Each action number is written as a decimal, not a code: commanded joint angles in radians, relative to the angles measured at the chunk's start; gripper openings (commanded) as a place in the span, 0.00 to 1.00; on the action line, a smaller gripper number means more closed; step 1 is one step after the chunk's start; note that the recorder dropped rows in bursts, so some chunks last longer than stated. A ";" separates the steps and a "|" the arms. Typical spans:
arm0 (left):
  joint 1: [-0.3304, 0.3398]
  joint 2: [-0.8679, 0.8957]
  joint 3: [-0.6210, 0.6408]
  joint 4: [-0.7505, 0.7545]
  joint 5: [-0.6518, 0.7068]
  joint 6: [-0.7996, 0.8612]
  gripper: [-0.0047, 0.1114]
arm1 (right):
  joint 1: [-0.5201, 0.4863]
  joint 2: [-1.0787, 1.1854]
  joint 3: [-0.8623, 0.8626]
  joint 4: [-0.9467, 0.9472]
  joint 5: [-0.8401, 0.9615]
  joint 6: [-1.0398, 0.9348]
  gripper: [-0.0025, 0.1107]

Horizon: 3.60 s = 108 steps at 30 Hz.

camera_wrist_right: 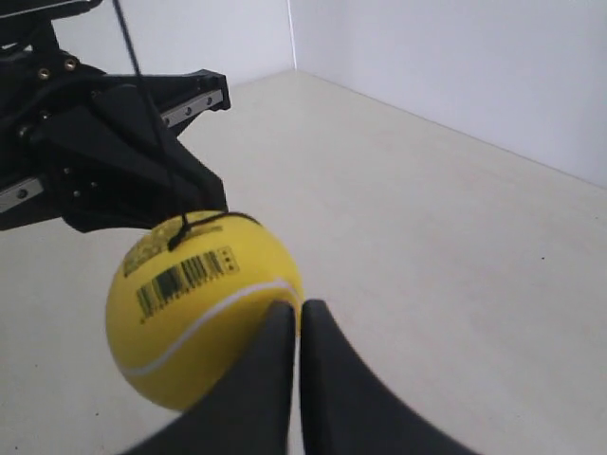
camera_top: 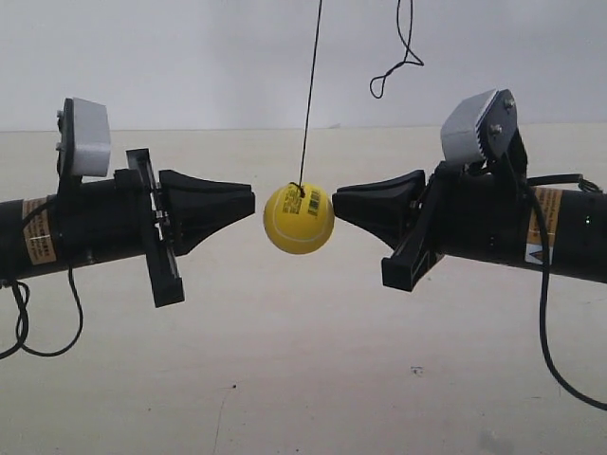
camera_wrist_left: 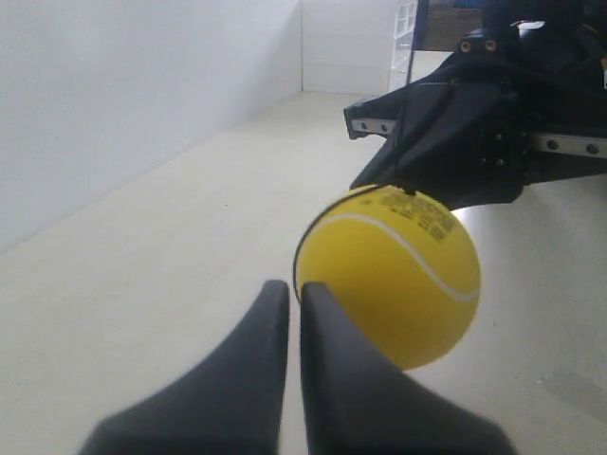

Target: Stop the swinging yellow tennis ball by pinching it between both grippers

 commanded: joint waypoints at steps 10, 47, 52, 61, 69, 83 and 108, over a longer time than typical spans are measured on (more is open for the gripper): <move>-0.021 -0.008 0.005 0.086 -0.013 -0.040 0.08 | 0.001 -0.043 -0.005 -0.075 0.015 0.085 0.02; -0.039 -0.023 0.005 0.171 -0.013 -0.090 0.08 | 0.001 -0.109 -0.005 -0.127 0.235 0.114 0.02; -0.039 -0.023 0.005 0.171 -0.013 -0.090 0.08 | 0.001 -0.160 -0.004 -0.194 0.249 0.188 0.02; -0.039 -0.023 0.005 0.173 -0.013 -0.093 0.08 | 0.001 -0.162 -0.002 -0.302 0.112 0.263 0.02; -0.039 -0.023 0.005 0.175 -0.013 -0.102 0.08 | 0.001 -0.162 -0.002 -0.317 0.073 0.282 0.02; -0.039 -0.023 0.005 0.169 -0.013 -0.107 0.08 | 0.001 -0.162 -0.002 -0.331 0.048 0.289 0.02; -0.039 -0.023 0.005 0.168 -0.013 -0.107 0.08 | 0.001 -0.162 -0.002 -0.368 0.028 0.293 0.02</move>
